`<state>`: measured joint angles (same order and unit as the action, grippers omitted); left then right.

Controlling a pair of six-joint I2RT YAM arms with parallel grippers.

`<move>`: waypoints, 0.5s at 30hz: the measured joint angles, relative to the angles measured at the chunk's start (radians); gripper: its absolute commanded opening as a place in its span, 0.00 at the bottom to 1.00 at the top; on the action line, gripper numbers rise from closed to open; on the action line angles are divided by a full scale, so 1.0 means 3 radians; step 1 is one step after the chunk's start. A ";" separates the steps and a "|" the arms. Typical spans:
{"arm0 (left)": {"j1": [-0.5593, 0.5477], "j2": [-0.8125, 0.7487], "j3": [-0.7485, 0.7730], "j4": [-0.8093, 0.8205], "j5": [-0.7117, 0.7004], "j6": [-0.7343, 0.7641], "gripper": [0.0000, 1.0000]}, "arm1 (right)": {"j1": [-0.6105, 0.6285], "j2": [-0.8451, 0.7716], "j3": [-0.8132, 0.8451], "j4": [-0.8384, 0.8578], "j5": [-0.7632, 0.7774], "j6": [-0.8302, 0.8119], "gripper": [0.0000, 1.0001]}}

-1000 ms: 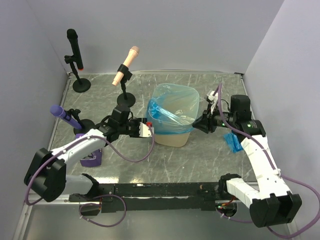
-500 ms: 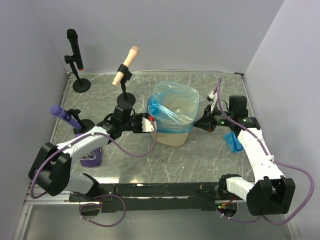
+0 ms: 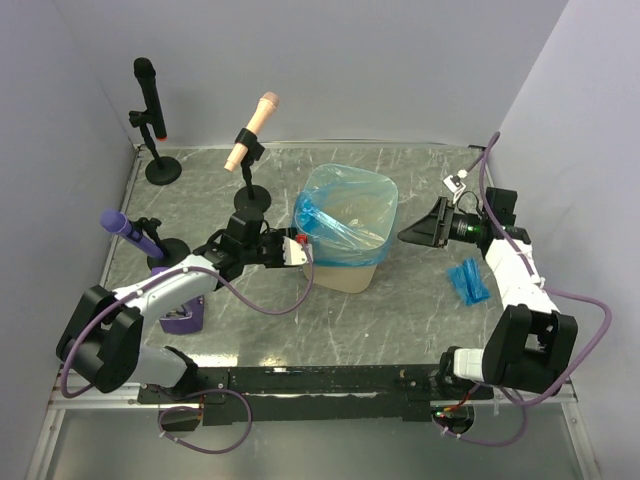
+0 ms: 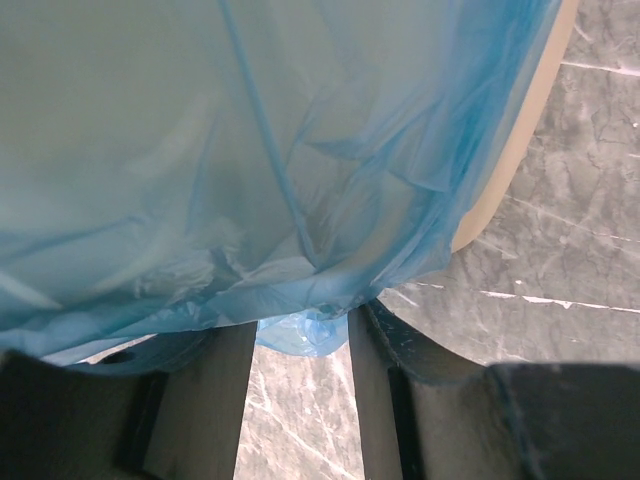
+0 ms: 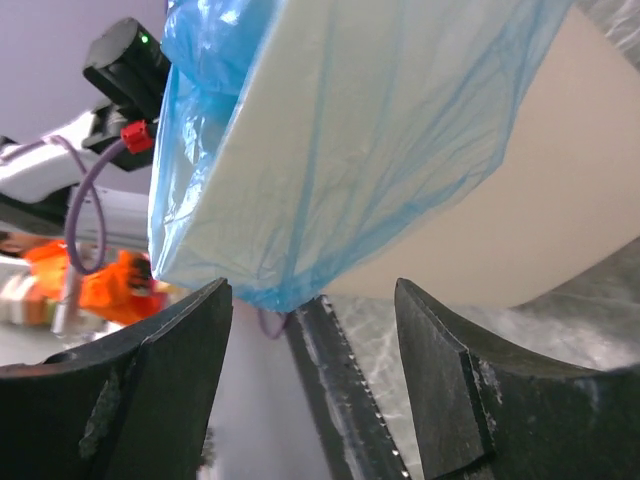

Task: Put the trash bags into the trash bin

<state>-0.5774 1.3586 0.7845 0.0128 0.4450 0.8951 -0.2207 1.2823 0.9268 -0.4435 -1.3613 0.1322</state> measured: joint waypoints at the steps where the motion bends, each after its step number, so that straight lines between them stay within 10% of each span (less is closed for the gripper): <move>1: 0.0000 -0.0006 0.0000 -0.0009 0.0001 -0.0001 0.46 | 0.0000 0.0018 -0.0067 0.0179 -0.0052 0.0191 0.73; 15: 0.0000 -0.0011 0.0001 -0.0061 -0.0056 0.0003 0.45 | 0.0009 0.0463 -0.0785 0.3264 -0.0338 0.2820 0.63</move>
<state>-0.5774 1.3552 0.7849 -0.0055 0.4282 0.8959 -0.2180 1.4212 0.6914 0.5358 -1.4628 0.9783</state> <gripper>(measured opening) 0.456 0.627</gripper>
